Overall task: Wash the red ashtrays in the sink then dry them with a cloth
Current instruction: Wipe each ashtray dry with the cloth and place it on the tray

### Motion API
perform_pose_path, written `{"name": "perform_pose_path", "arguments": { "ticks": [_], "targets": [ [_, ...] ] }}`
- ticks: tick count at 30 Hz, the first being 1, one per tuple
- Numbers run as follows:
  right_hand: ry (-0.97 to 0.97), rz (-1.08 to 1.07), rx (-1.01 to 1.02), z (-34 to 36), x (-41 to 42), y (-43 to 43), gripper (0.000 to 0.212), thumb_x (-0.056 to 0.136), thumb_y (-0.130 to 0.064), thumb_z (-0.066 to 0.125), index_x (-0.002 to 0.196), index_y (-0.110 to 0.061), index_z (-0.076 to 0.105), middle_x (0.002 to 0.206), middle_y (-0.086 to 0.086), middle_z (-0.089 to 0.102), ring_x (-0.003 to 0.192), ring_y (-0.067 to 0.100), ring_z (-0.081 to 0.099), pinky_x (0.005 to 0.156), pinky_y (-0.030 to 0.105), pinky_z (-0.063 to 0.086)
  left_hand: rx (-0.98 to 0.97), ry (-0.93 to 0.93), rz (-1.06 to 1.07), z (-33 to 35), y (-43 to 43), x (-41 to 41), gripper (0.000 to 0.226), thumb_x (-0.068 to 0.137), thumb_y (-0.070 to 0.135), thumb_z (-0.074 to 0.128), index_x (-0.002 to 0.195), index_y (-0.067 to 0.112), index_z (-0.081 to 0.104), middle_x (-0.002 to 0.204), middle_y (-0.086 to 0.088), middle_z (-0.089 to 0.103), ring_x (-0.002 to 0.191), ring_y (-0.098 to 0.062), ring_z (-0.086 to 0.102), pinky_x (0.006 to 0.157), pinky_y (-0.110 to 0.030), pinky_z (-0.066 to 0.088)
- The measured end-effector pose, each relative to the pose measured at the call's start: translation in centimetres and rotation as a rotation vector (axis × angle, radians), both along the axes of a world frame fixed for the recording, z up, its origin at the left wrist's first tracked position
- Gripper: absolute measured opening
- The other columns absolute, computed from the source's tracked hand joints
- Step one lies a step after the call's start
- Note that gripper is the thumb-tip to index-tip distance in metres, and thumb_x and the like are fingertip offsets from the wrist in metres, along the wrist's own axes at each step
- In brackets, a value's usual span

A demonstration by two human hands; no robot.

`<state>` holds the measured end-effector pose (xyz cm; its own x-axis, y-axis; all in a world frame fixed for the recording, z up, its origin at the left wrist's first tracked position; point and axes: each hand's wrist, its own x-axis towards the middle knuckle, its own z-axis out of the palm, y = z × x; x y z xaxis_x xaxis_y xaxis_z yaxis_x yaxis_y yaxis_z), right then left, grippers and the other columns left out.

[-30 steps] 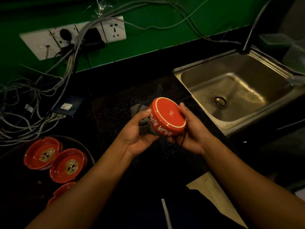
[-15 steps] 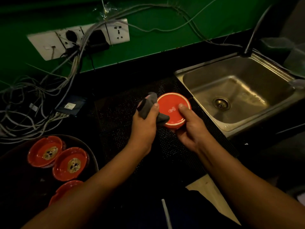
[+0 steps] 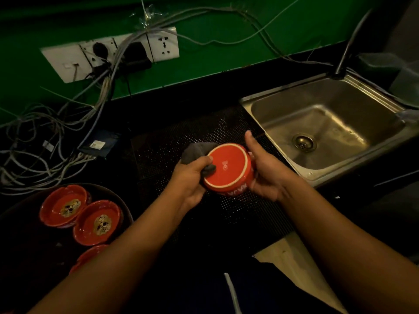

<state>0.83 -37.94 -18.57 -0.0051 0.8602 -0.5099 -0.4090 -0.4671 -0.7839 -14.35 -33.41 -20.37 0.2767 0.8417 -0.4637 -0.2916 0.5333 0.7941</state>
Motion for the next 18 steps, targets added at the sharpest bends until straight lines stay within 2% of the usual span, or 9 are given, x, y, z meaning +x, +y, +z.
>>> {"name": "perform_pose_path", "arguments": {
  "ticks": [2, 3, 5, 7, 9, 11, 13, 15, 18],
  "targets": [
    [0.163, -0.133, 0.105, -0.3, -1.2, -0.6, 0.07, 0.079, -0.056, 0.051, 0.127, -0.004, 0.055, 0.115, 0.017, 0.068, 0.1, 0.024, 0.068, 0.074, 0.034, 0.057, -0.04, -0.04, 0.17, -0.6, 0.4, 0.4, 0.016, 0.088, 0.005, 0.057, 0.1, 0.01, 0.067, 0.09, -0.01, 0.07, 0.081, -0.022, 0.067, 0.063, -0.037, 0.058],
    [0.171, -0.182, 0.141, -0.7, -2.1, -0.9, 0.064, 0.081, -0.048, 0.053, 0.129, -0.007, 0.052, 0.117, 0.015, 0.067, 0.099, 0.022, 0.068, 0.072, 0.032, 0.058, -0.035, -0.039, 0.225, -0.6, 0.5, 0.5, 0.017, 0.089, 0.006, 0.057, 0.102, 0.01, 0.067, 0.088, -0.008, 0.07, 0.081, -0.022, 0.067, 0.064, -0.037, 0.057],
    [0.064, -0.25, 0.174, -1.7, -3.7, -1.0, 0.053, 0.085, -0.034, 0.058, 0.131, -0.012, 0.046, 0.12, 0.012, 0.063, 0.099, 0.021, 0.066, 0.072, 0.033, 0.058, 0.011, -0.011, 0.241, -0.3, 0.0, 0.7, 0.024, 0.089, 0.007, 0.057, 0.112, 0.009, 0.064, 0.09, -0.008, 0.07, 0.078, -0.02, 0.069, 0.064, -0.037, 0.058],
    [-0.058, -0.256, 0.162, -1.7, -4.1, -0.9, 0.042, 0.093, -0.027, 0.056, 0.131, -0.016, 0.042, 0.122, 0.011, 0.059, 0.101, 0.023, 0.064, 0.072, 0.037, 0.059, 0.083, 0.053, 0.142, 0.3, -0.5, 0.3, 0.028, 0.09, 0.009, 0.056, 0.117, 0.014, 0.062, 0.096, -0.007, 0.07, 0.078, -0.017, 0.07, 0.065, -0.036, 0.058],
    [-0.097, -0.148, 0.118, -1.4, -3.3, -0.7, 0.04, 0.095, -0.027, 0.054, 0.131, -0.02, 0.039, 0.125, 0.008, 0.054, 0.105, 0.027, 0.062, 0.072, 0.043, 0.059, 0.149, 0.168, 0.006, 1.1, -0.1, -0.7, 0.027, 0.09, 0.01, 0.054, 0.113, 0.022, 0.063, 0.095, -0.003, 0.07, 0.082, -0.017, 0.067, 0.068, -0.036, 0.057],
    [-0.132, -0.005, 0.1, -0.6, -2.0, -0.6, 0.037, 0.096, -0.026, 0.053, 0.13, -0.021, 0.041, 0.123, 0.009, 0.054, 0.102, 0.025, 0.063, 0.074, 0.045, 0.059, 0.221, 0.268, -0.135, 2.0, 0.8, -2.1, 0.027, 0.09, 0.01, 0.054, 0.106, 0.029, 0.064, 0.089, -0.001, 0.068, 0.082, -0.017, 0.065, 0.071, -0.037, 0.053],
    [-0.177, 0.13, 0.096, -0.2, -1.1, -0.4, 0.035, 0.094, -0.028, 0.056, 0.126, -0.02, 0.044, 0.117, 0.014, 0.059, 0.092, 0.026, 0.066, 0.077, 0.046, 0.056, 0.286, 0.354, -0.284, 2.7, 1.6, -3.0, 0.027, 0.089, 0.01, 0.055, 0.109, 0.027, 0.064, 0.095, -0.006, 0.067, 0.084, -0.019, 0.064, 0.068, -0.036, 0.054],
    [-0.146, 0.223, 0.067, -0.2, -0.4, -0.1, 0.037, 0.093, -0.028, 0.057, 0.127, -0.018, 0.046, 0.117, 0.017, 0.06, 0.092, 0.03, 0.066, 0.081, 0.051, 0.055, 0.34, 0.415, -0.41, 2.9, 2.0, -3.3, 0.03, 0.089, 0.009, 0.056, 0.115, 0.024, 0.061, 0.102, -0.011, 0.065, 0.084, -0.02, 0.064, 0.065, -0.035, 0.057],
    [-0.092, 0.389, 0.008, 0.3, 0.2, 0.4, 0.026, 0.09, -0.024, 0.058, 0.114, -0.013, 0.056, 0.1, 0.017, 0.065, 0.08, 0.026, 0.068, 0.064, 0.041, 0.059, 0.341, 0.295, -0.534, 2.9, 2.6, -3.4, 0.031, 0.088, 0.002, 0.056, 0.109, 0.022, 0.066, 0.1, -0.014, 0.063, 0.084, -0.02, 0.063, 0.066, -0.029, 0.055]
  ]
}}
